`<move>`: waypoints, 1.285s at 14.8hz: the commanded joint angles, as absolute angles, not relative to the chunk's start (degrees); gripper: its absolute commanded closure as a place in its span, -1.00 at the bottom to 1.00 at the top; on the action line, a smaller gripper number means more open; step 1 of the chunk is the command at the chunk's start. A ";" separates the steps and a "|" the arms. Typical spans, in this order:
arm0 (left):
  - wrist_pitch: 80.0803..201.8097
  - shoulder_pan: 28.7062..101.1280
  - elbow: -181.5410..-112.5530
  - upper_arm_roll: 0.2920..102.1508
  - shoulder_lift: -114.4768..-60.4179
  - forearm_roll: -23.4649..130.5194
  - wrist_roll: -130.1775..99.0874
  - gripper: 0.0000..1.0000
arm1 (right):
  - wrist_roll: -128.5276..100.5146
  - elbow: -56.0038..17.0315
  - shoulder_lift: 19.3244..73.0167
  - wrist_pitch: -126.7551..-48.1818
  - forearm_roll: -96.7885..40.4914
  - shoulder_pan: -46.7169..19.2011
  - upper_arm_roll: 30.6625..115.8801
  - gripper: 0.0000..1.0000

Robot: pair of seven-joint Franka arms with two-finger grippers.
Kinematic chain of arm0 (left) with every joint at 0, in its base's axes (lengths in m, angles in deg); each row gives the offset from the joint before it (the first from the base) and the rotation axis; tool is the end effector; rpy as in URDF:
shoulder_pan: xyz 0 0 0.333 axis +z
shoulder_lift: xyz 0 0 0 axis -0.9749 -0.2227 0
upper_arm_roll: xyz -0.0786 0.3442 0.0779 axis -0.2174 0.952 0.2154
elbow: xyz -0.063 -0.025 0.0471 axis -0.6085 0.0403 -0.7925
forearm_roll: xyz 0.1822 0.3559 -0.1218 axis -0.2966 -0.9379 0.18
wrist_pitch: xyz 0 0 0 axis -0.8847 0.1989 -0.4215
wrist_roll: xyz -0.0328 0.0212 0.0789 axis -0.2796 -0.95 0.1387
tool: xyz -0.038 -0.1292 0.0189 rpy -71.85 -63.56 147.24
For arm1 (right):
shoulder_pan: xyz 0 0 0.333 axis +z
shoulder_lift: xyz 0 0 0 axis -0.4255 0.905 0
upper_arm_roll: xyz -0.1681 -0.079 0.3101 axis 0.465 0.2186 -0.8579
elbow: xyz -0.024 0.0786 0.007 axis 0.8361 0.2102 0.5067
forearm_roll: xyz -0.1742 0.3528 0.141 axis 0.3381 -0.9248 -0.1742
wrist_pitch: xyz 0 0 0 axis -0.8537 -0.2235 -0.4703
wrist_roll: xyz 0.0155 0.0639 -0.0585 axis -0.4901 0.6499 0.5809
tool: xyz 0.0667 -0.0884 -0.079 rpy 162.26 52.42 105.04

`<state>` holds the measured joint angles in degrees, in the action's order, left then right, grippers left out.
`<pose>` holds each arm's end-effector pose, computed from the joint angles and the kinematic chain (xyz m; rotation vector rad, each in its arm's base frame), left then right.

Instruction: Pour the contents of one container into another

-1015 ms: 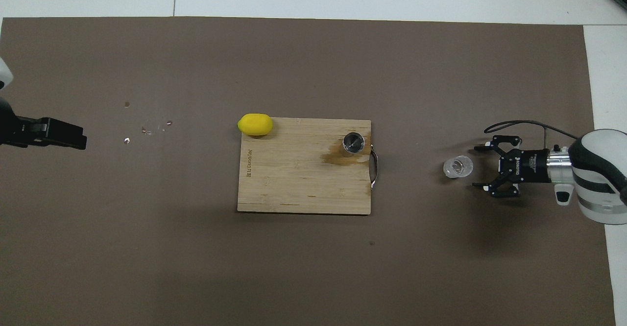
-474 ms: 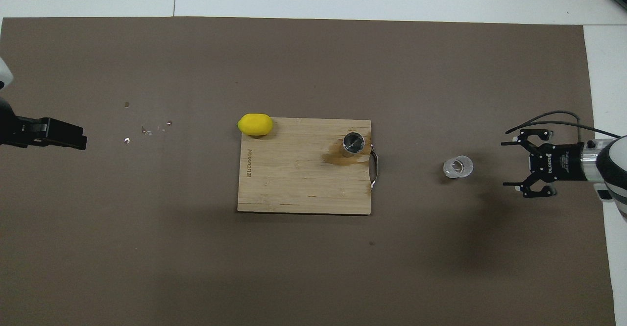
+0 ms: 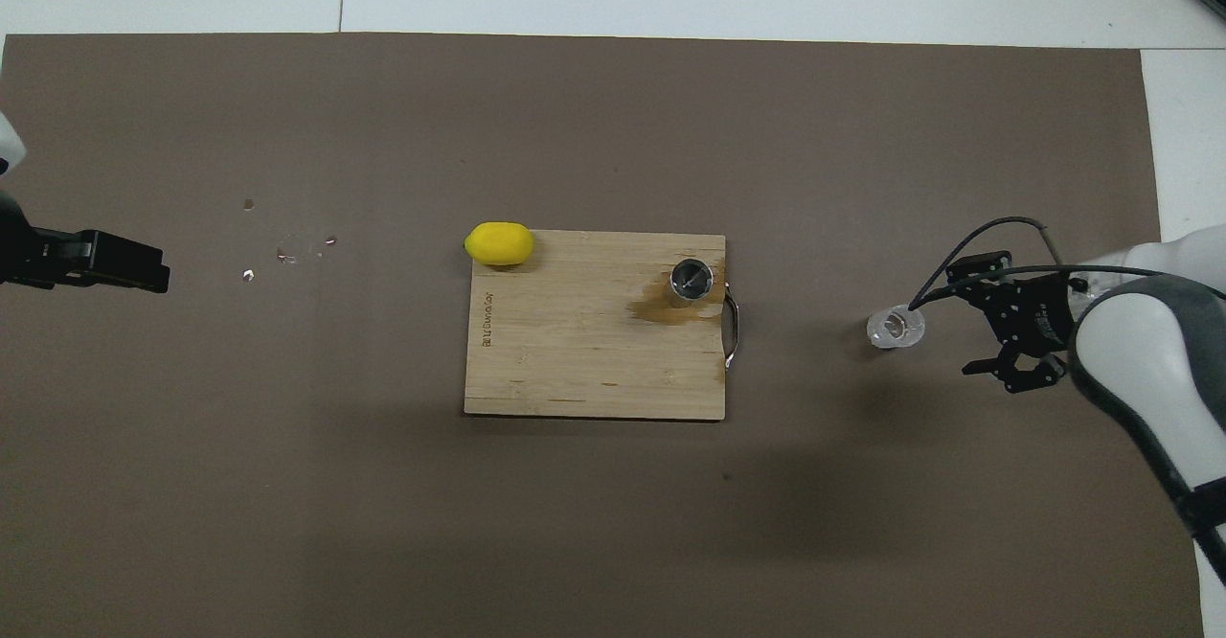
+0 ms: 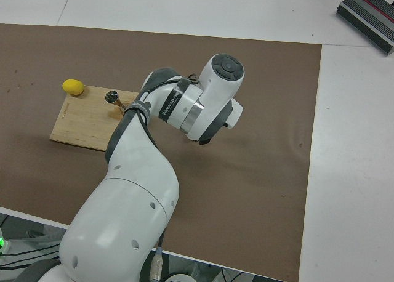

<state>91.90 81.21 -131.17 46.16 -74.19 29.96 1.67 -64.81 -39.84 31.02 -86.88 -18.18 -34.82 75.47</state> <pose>0.5556 -0.0453 0.6443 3.1172 -0.1572 -0.0206 0.5426 -0.0149 0.3922 -2.5134 1.3891 0.3191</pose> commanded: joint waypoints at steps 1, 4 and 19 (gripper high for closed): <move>92.65 81.97 -132.51 45.72 -72.99 29.36 1.83 -1.00 | -59.90 -39.84 29.34 -86.59 -11.82 -29.42 75.46 -1.00; 92.65 81.97 -132.51 45.72 -72.99 29.36 1.83 -1.00 | -54.98 -38.00 28.90 -85.28 -4.08 -24.84 75.29 -1.00; 92.65 81.97 -132.51 45.72 -72.99 29.36 1.83 -1.00 | -35.47 -12.50 28.64 -62.87 5.17 -23.51 75.20 -1.00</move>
